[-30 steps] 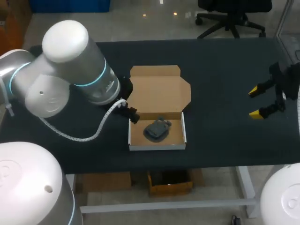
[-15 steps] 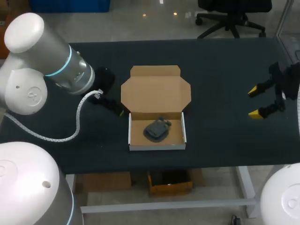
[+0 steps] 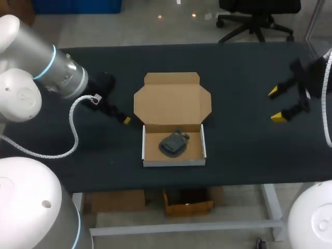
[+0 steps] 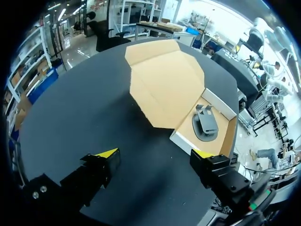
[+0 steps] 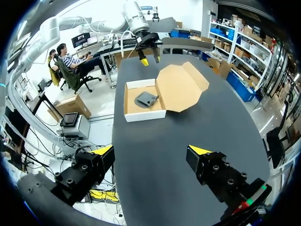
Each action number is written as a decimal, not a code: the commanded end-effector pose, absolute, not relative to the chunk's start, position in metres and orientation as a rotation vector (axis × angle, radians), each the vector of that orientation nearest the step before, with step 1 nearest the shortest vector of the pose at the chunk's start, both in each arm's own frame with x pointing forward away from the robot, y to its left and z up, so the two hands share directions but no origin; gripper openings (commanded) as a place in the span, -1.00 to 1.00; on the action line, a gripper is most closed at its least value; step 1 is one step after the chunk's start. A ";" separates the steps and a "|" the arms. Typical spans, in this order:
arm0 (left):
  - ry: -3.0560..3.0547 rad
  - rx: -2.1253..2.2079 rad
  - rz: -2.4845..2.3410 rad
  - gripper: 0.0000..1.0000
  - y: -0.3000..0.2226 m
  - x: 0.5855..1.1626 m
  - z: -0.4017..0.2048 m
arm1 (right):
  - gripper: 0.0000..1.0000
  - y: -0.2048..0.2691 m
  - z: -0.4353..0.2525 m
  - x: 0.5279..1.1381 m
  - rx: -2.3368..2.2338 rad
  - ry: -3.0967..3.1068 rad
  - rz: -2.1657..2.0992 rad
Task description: Assemble the packaging by folding the flat box into shape, placing the metal phone stand inside, and closing the box properly
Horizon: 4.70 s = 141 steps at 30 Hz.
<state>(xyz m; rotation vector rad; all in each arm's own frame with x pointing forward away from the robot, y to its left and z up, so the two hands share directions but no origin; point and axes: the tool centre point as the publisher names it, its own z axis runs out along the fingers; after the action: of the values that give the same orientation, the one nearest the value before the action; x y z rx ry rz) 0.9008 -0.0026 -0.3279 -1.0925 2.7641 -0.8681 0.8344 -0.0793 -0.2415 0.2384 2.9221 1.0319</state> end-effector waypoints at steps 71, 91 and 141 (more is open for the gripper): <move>3.009 -0.724 -1.600 1.00 -0.061 0.969 -0.343 | 1.00 -0.038 -0.223 0.917 0.134 3.060 0.735; 3.106 -0.674 -1.586 -0.14 -0.089 0.959 -0.341 | 1.00 -0.035 -0.226 0.922 0.146 3.065 0.726; 3.046 -0.598 -1.677 -1.00 -0.095 0.946 -0.335 | 1.00 -0.030 -0.223 0.917 0.141 3.057 0.732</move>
<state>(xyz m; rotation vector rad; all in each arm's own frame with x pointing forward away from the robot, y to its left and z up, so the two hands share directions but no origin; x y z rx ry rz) 0.9473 -0.0944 -0.3340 -0.5926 3.0512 -1.6826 0.9183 -0.0297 -0.2241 0.1422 3.0547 0.7328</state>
